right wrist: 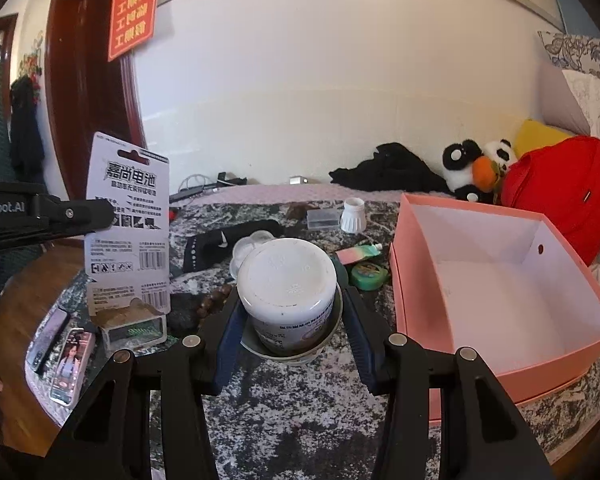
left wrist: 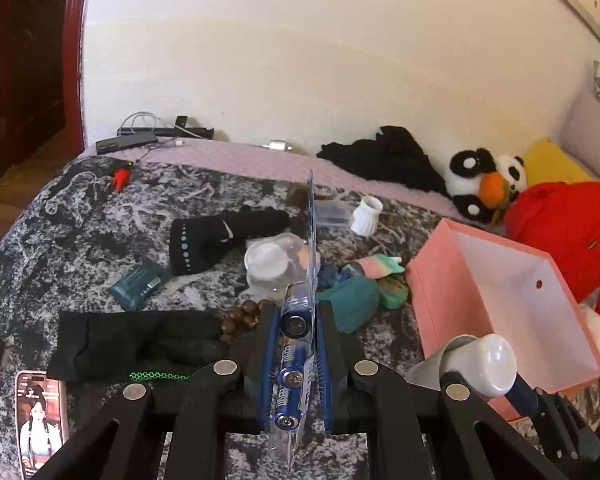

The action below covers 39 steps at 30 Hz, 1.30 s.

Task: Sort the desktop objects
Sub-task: 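Open the left tool over the pink box while the right tool drops the bottle in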

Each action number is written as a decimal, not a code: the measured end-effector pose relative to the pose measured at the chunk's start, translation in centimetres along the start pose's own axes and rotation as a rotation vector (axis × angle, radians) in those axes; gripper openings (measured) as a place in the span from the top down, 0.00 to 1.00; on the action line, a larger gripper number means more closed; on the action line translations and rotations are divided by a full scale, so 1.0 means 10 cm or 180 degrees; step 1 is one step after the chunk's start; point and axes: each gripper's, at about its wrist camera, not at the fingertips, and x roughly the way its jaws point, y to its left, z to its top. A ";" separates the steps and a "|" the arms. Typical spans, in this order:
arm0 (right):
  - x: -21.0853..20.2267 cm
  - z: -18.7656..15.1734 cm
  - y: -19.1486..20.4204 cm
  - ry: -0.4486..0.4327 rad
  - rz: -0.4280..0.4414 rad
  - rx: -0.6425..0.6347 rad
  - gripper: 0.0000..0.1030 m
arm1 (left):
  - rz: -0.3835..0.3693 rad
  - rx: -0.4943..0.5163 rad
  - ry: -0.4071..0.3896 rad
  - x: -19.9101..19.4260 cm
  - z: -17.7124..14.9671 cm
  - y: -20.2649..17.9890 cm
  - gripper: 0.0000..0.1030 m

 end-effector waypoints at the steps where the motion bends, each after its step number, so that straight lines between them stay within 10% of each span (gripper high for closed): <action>1: -0.02 0.01 0.00 -0.0018 0.0006 0.0000 0.51 | -0.0022 0.0015 -0.0002 -0.01 0.00 -0.04 0.88; 18: -0.66 0.39 -0.89 -0.0760 -0.0729 0.0473 0.51 | -0.0648 0.0475 -0.0127 -0.08 0.28 -1.20 0.88; 32: -0.51 0.37 -2.31 -0.0507 -0.1295 0.1356 0.51 | -0.1189 0.0936 0.0360 0.66 0.20 -2.56 0.87; 35: -0.43 0.37 -2.46 -0.0410 -0.1314 0.1430 0.49 | -0.1353 0.0879 0.0539 0.79 0.16 -2.59 0.59; 37: -0.36 0.36 -2.53 -0.0332 -0.1388 0.1457 0.20 | -0.1377 0.0818 0.0485 0.78 0.17 -2.56 0.24; 39: -0.34 0.32 -2.58 -0.0320 -0.1439 0.1528 0.12 | -0.1321 0.0802 0.0383 0.73 0.19 -2.49 0.24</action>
